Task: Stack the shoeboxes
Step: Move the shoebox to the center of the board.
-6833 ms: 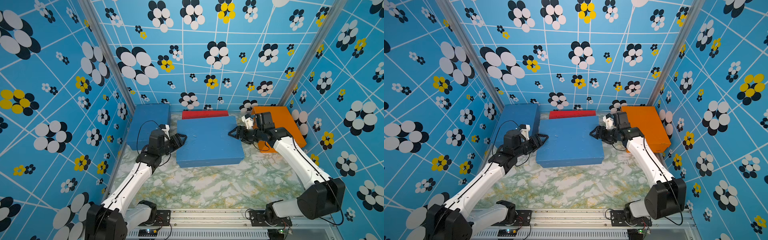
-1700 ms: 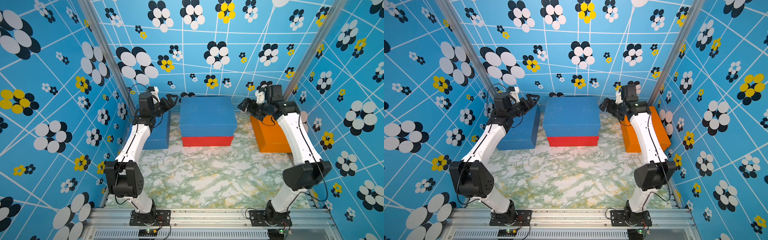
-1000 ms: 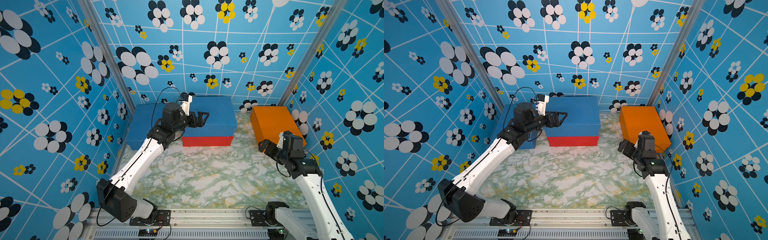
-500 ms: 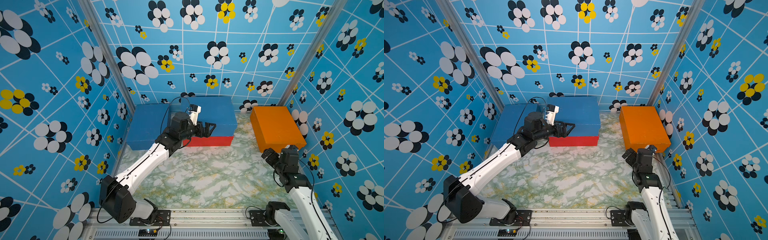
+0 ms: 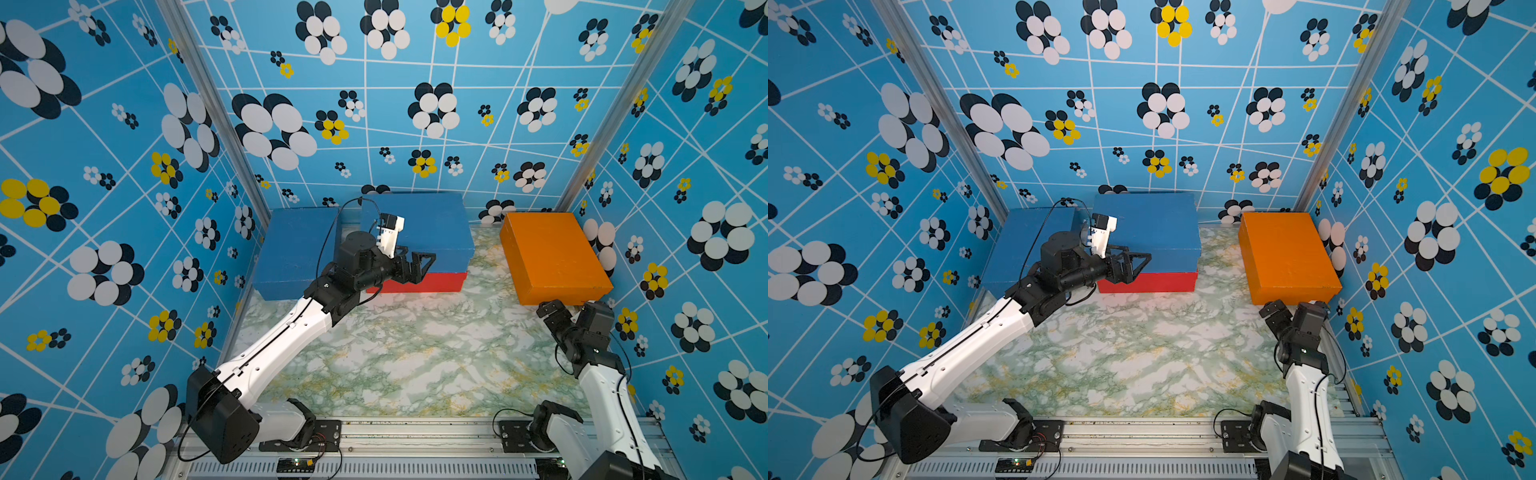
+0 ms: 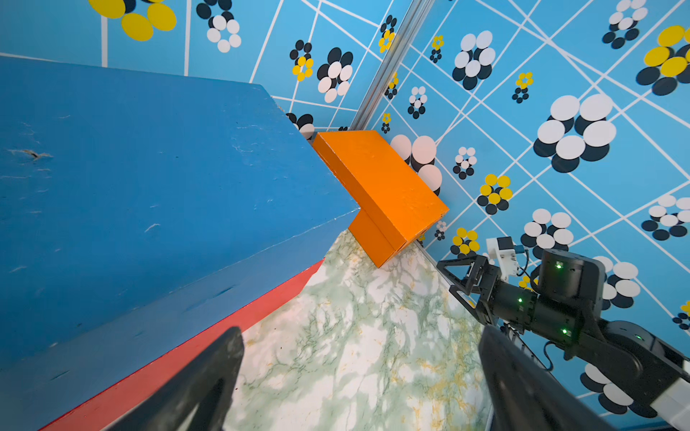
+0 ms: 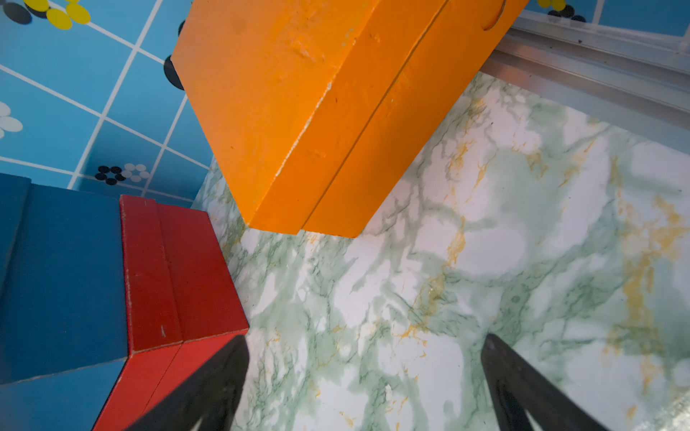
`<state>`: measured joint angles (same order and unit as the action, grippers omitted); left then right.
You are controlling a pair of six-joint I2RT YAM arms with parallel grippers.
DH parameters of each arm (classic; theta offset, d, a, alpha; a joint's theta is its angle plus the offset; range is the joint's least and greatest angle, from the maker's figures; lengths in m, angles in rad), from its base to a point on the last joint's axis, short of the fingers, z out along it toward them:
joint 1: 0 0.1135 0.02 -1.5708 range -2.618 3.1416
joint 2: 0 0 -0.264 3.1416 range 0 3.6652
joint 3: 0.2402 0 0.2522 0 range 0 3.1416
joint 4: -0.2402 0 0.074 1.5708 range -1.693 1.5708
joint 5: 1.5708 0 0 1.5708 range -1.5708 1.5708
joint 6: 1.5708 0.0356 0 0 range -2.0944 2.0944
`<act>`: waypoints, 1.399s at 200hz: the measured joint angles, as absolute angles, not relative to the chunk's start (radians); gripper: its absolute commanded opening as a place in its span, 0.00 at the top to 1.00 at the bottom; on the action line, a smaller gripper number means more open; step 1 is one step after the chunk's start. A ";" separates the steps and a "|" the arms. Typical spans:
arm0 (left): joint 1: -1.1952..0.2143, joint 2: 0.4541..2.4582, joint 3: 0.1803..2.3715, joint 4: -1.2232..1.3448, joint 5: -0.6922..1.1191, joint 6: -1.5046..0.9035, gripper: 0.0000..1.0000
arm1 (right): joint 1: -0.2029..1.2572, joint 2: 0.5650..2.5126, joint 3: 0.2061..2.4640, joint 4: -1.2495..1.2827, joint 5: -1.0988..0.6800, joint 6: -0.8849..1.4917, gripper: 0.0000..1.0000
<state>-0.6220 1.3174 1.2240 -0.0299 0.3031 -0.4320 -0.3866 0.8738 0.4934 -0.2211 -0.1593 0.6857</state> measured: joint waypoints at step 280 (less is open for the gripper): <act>-0.690 1.367 1.185 0.005 0.294 -0.432 0.01 | -0.618 1.431 0.694 0.169 -0.461 0.905 0.40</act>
<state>-0.6899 1.3670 1.1847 0.0048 0.2939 -0.4320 -0.6178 1.4307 0.6937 0.1688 -0.4610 0.9051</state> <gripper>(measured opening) 0.995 0.621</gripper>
